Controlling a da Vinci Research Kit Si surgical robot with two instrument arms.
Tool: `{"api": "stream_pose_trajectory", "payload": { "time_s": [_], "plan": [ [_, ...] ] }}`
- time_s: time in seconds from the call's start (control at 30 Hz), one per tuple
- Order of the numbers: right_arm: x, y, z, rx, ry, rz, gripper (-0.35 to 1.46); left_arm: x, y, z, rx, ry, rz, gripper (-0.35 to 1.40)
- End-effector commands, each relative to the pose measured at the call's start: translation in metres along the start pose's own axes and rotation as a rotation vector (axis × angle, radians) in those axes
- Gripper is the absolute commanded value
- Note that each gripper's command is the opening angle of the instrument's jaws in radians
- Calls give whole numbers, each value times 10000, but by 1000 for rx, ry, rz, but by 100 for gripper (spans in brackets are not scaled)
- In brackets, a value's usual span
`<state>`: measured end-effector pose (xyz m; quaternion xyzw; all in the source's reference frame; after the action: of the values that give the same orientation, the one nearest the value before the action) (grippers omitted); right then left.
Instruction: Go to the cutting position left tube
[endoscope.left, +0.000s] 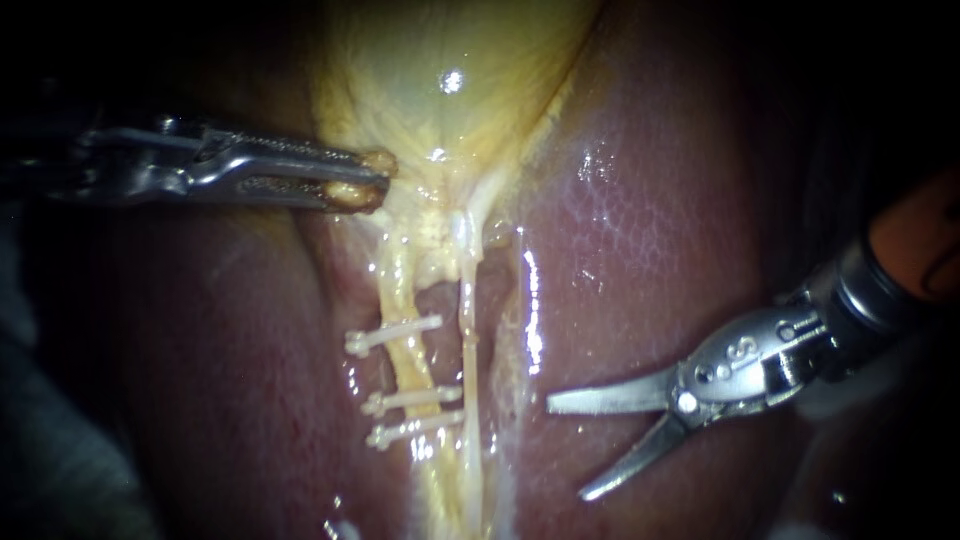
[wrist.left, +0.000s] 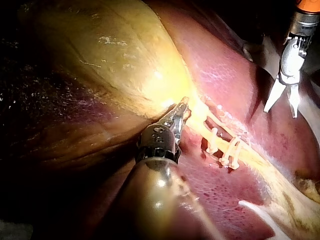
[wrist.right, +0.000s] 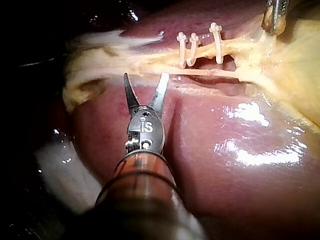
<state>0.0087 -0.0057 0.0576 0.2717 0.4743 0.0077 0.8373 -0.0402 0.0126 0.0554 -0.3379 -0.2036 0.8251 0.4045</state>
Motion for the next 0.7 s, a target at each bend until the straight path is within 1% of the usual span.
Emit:
{"api": "stream_pose_trajectory", "payload": {
  "time_s": [0.03,0.1,0.2,0.33,0.43,0.53,0.7],
  "plan": [
    [0,0,0,0,0,0,145,0,0,-2,0,0,0,-35],
    [0,0,0,0,0,0,145,1,0,-6,-3,-1,0,-35],
    [0,0,0,0,0,0,145,6,-3,-21,-11,-5,-1,-35],
    [0,0,0,0,0,0,145,12,-14,-54,8,1,-2,-35],
    [0,0,0,0,0,1,145,15,-21,-73,27,4,-4,-35],
    [0,0,0,-1,0,1,145,17,-24,-80,29,10,-7,-35],
    [3,3,3,-3,0,3,145,18,-20,-80,31,11,-9,-35]
  ]
}}
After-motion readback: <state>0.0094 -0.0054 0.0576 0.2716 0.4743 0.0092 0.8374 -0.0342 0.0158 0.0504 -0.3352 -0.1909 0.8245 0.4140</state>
